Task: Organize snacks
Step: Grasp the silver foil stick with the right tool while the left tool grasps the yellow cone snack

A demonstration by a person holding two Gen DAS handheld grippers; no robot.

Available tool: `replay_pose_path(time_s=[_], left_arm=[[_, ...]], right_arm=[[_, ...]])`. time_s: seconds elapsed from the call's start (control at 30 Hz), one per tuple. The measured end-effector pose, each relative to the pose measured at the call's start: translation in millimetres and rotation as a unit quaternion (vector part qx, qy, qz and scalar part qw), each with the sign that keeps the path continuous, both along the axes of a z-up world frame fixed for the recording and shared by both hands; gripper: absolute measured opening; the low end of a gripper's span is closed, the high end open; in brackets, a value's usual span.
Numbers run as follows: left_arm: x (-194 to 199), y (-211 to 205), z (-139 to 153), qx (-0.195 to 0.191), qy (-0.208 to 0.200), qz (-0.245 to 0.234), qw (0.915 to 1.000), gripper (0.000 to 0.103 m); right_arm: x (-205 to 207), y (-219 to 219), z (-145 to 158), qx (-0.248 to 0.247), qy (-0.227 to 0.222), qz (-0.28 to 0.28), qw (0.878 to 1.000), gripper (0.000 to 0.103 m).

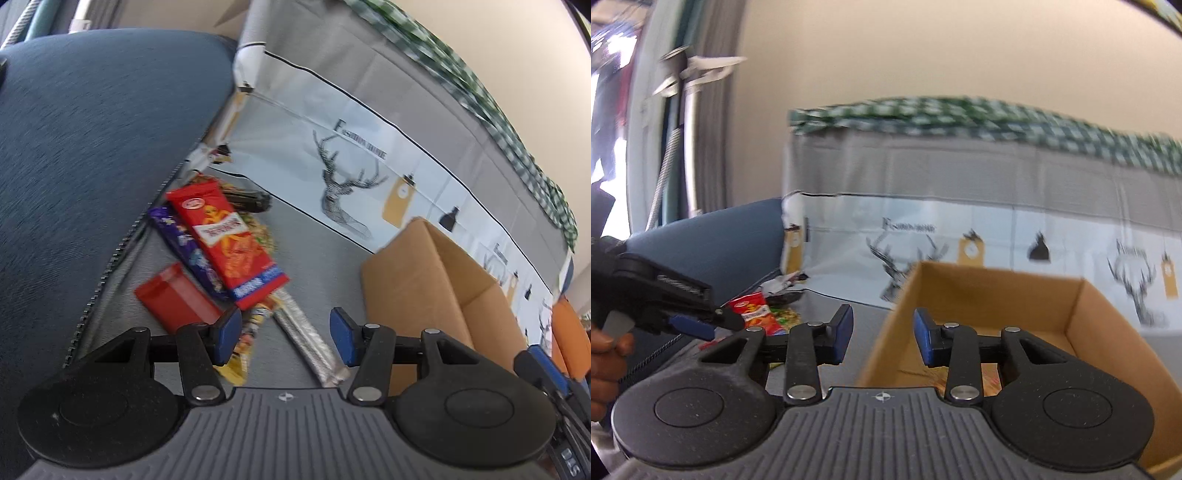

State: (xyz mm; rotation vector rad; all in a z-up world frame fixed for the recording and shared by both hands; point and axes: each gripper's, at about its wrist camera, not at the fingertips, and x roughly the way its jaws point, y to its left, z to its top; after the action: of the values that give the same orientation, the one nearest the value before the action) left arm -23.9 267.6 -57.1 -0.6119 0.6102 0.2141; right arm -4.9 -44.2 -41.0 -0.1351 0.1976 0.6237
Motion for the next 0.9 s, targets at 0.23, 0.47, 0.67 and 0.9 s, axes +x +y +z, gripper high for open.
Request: replay_pose_path(time_s=[0.23,0.47,0.67,0.9], left_arm=[[4,14,-13,-0.015,-0.007,0.021,0.9996,0.057],[4,23,-18,-0.018,-0.011,0.021,0.9996,0.057],[4,29,-22,-0.023,-0.008,0.02,0.9995,0.057],[14,18,-25,0.005,0.003,-0.016,0.9999,0.058]], right_arm=[[-16,49,-18,-0.027,-0.008,0.05,0.998,0.038],[-17,91,-40,-0.049,0.02,0.068,0.996,0.038],[14,121,-65,-0.07,0.051,0.017,0.996,0.042],[55,144,-89,-0.103,0.108,-0.02,0.989,0.065]])
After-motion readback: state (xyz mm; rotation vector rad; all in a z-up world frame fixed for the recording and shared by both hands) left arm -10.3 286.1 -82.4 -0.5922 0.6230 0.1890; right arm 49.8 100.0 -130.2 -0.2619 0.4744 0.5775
